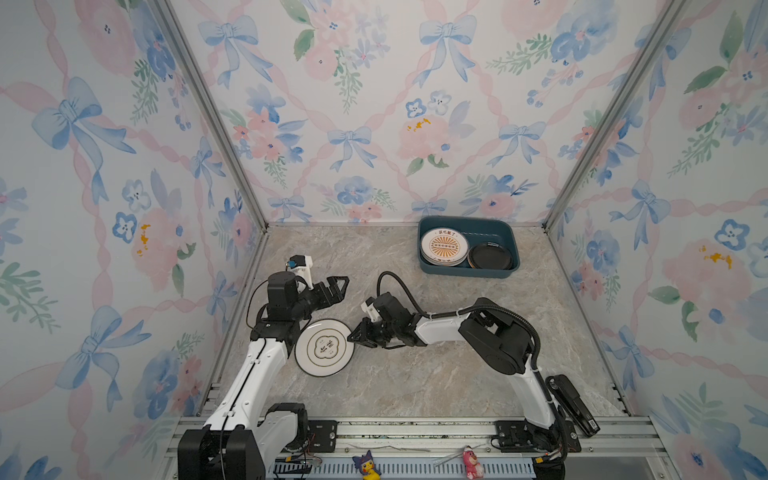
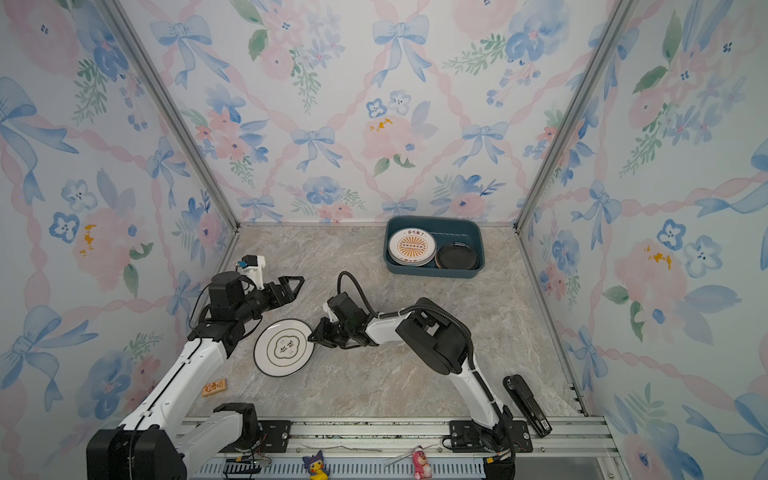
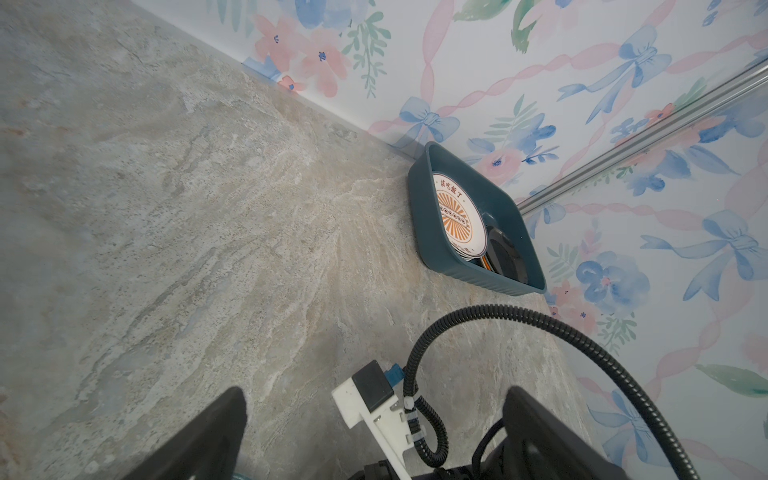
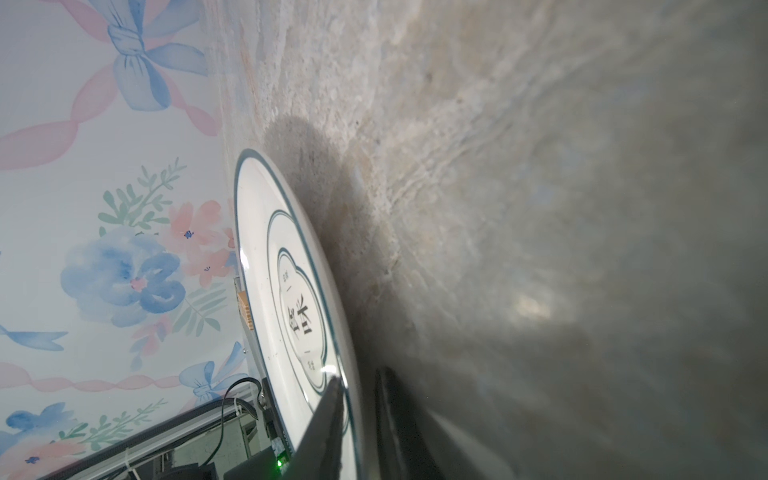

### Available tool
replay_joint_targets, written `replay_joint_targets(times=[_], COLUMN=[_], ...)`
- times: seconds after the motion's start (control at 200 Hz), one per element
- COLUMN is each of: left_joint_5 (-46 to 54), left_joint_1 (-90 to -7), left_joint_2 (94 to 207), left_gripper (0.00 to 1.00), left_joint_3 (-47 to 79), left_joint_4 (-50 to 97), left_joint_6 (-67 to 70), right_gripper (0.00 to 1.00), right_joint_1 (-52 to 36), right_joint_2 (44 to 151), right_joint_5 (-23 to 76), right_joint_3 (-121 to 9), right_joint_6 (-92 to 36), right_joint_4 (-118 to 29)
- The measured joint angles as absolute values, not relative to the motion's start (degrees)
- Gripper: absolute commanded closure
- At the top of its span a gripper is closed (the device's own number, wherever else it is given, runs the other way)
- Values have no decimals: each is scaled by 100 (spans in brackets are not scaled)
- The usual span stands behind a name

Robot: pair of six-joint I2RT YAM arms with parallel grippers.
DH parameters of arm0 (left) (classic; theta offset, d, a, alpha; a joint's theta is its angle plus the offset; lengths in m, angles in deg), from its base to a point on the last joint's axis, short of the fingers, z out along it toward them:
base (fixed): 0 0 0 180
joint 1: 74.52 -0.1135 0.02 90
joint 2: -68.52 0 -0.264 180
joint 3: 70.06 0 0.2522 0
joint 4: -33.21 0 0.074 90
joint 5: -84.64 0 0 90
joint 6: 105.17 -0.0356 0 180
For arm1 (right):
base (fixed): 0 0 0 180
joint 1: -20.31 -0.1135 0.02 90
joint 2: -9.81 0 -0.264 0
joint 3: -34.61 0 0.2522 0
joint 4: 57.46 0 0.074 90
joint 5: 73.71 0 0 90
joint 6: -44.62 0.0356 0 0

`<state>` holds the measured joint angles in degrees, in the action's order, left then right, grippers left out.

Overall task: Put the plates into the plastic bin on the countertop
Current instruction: 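Grasp the edge of the white emblem plate with the right gripper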

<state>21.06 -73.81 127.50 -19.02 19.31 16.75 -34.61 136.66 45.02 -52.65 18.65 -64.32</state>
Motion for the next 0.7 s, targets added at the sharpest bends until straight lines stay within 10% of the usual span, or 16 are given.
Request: replay_joint_targets(times=[0.7], left_joint_5=[2259], left_joint_1=[-7418], left_joint_2=[12584], left_gripper=[2], left_joint_3=[-2031], left_joint_4=[1975], left_joint_6=[1679], right_gripper=[100], right_joint_1=[-3402], right_joint_2=[13410], right_joint_5=[4329], right_joint_3=[-5070], right_joint_6=[1651], right_joint_4=[-6287])
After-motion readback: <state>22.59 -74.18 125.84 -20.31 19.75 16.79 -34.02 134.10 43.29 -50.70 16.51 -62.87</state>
